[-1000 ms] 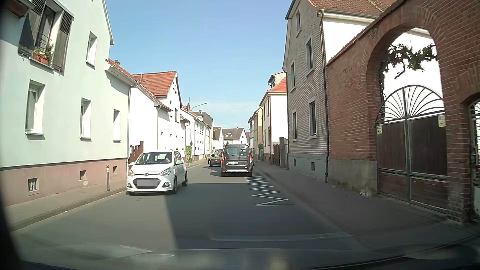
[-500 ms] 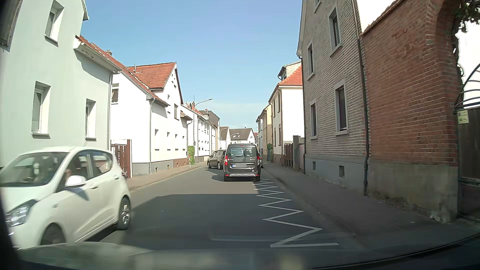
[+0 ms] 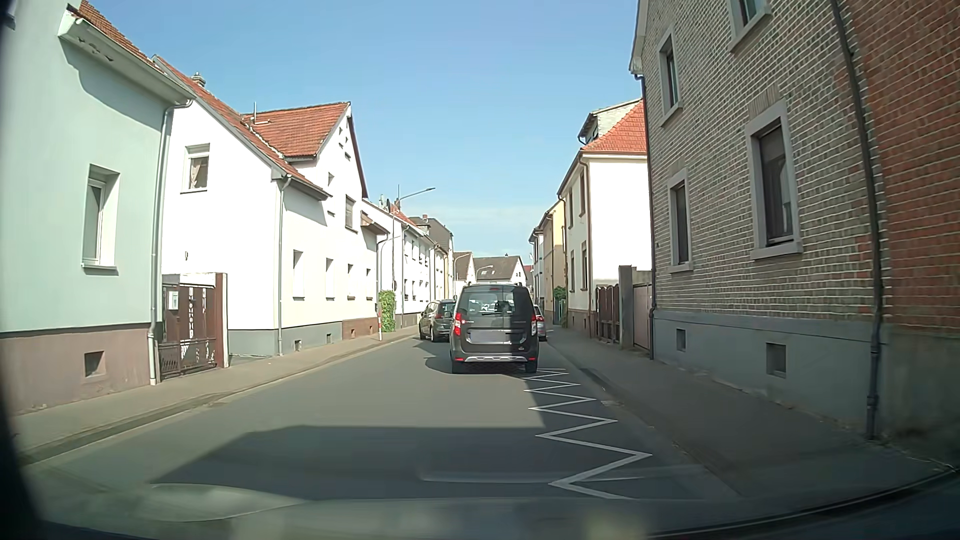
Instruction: Follow the waypoints while adhering to traffic rules and regulations
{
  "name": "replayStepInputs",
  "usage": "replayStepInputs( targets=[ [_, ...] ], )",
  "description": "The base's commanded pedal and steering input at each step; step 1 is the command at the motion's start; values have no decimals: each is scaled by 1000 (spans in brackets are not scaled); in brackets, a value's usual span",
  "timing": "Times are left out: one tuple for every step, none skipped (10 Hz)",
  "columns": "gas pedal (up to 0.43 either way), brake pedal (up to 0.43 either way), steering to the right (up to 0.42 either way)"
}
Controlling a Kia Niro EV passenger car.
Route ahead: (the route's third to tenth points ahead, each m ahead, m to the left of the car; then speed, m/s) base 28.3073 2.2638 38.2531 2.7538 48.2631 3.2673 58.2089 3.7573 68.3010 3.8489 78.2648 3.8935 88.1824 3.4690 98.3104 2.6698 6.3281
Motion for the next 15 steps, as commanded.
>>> replayStepInputs(
  targets=[
    [0,250,-6],
    [0,262,9],
    [0,274,15],
    [0,280,15],
    [0,280,15],
    [0,287,17],
    [0,293,20],
    [0,299,22],
    [0,305,20],
    [0,305,16],
    [0,305,11],
    [0,305,9],
    [0,305,9],
    [0,305,9],
    [0,311,12]
  ],
)
